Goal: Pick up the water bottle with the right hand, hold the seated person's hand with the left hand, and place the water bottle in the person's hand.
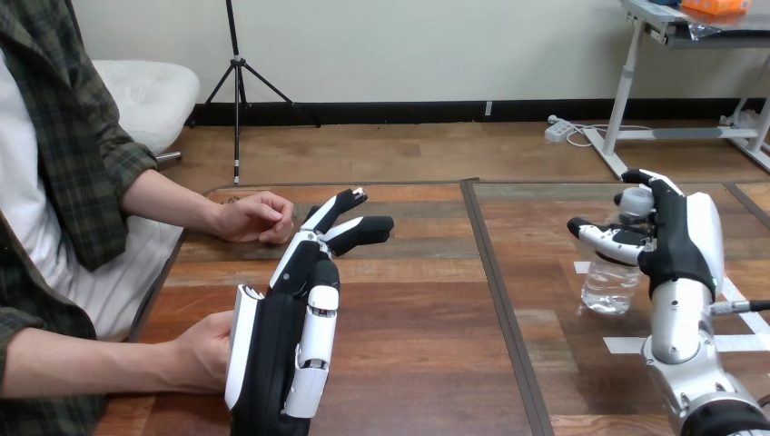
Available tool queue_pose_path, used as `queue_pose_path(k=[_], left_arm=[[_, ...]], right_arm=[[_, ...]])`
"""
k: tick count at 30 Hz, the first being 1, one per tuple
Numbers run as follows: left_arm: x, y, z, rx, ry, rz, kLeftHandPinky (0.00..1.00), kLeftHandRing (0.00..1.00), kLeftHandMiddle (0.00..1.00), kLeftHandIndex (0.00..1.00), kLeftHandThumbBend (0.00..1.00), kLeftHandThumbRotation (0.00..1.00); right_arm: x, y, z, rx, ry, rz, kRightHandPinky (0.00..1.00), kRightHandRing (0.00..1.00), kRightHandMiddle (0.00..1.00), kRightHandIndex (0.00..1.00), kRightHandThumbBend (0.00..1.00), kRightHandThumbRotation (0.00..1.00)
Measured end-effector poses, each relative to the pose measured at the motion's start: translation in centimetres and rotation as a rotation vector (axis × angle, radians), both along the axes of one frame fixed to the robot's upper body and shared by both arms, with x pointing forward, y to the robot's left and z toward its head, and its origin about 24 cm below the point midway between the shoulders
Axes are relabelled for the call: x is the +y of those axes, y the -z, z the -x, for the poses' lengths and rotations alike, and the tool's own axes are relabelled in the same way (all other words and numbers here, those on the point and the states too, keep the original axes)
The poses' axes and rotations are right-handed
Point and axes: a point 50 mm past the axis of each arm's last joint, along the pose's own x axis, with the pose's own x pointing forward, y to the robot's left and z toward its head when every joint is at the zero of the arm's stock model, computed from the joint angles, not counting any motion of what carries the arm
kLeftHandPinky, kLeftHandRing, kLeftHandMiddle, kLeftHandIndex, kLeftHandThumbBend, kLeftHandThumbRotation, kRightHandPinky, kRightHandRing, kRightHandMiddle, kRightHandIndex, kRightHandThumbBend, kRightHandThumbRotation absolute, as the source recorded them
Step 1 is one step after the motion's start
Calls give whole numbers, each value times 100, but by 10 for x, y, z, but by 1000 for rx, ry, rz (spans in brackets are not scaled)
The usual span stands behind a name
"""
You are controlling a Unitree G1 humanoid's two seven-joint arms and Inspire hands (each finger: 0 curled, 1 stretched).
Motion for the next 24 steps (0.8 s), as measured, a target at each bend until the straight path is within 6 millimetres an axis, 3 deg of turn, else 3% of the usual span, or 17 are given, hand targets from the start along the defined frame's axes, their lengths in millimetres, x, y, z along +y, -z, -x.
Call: queue_pose_path(k=[24], left_arm=[[0, 1, 0, 7, 0, 0, 100, 72, 72, 84, 0, 100]], right_arm=[[6, 17, 10, 46, -2, -31, 73, 66, 66, 69, 66, 0]])
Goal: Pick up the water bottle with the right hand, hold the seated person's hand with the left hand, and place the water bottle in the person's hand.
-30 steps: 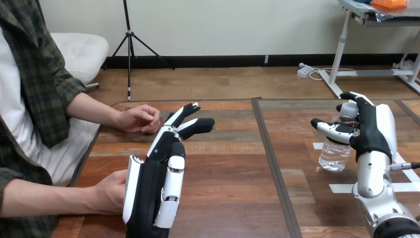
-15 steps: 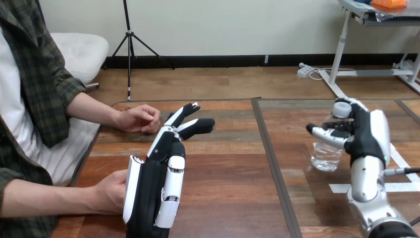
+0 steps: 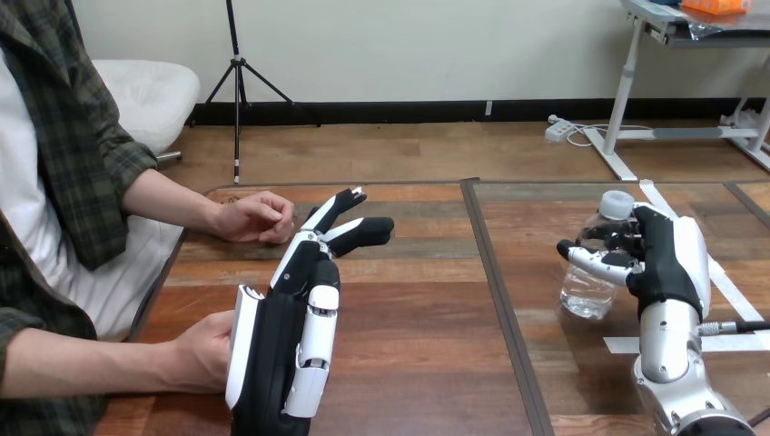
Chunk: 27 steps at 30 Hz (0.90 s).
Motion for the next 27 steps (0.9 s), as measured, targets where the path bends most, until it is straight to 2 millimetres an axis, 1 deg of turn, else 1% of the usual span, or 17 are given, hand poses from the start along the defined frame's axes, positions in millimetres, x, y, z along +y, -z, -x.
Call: queue_pose_path(k=[15, 27], left_arm=[[0, 0, 0, 0, -1, 0, 100, 71, 72, 84, 0, 100], [0, 0, 0, 0, -2, -1, 100, 71, 72, 83, 0, 100]], right_arm=[[2, -1, 1, -37, -6, -15, 70, 65, 66, 67, 65, 0], [8, -2, 0, -74, -8, -25, 66, 62, 64, 63, 66, 0]])
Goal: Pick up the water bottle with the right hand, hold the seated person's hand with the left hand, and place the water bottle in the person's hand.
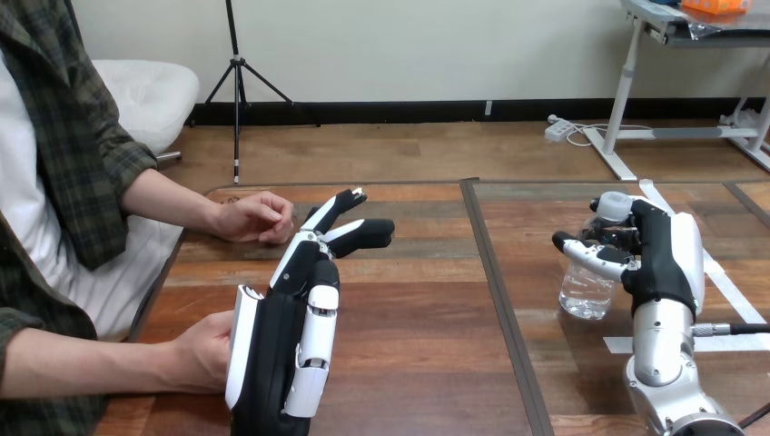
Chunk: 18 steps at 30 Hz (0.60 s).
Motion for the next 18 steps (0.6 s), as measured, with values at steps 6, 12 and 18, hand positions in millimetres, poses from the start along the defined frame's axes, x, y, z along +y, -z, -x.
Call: queue_pose_path(k=[6, 12, 18], left_arm=[[0, 0, 0, 2, 0, -2, 100, 71, 72, 82, 0, 100], [0, 0, 0, 2, 0, 0, 100, 71, 72, 83, 0, 100], [0, 0, 0, 2, 2, 0, 100, 71, 72, 83, 0, 100]], right_arm=[[2, -2, 0, -25, -10, -3, 65, 61, 63, 63, 67, 0], [3, -4, 0, -47, -12, 2, 64, 61, 63, 62, 67, 0], [3, -4, 0, -57, -7, 5, 64, 61, 62, 62, 67, 0]])
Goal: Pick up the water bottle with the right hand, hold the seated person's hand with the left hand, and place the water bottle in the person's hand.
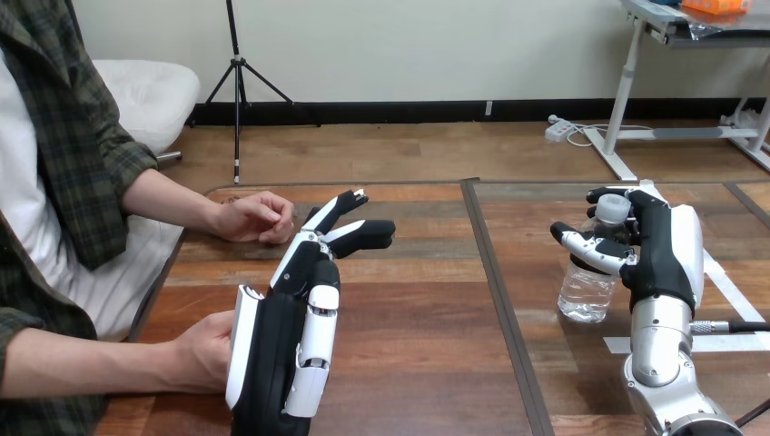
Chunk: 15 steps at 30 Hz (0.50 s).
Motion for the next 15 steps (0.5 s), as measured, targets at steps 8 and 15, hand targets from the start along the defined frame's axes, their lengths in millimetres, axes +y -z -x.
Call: queue_pose_path(k=[8, 15], left_arm=[[0, 0, 0, 0, 1, -2, 100, 71, 72, 83, 0, 100], [0, 0, 0, 0, 1, -2, 100, 71, 72, 83, 0, 100]], right_arm=[[0, -1, 0, -10, -2, 1, 62, 59, 62, 62, 67, 0], [1, -3, -1, -25, -10, 0, 61, 59, 61, 63, 67, 0]])
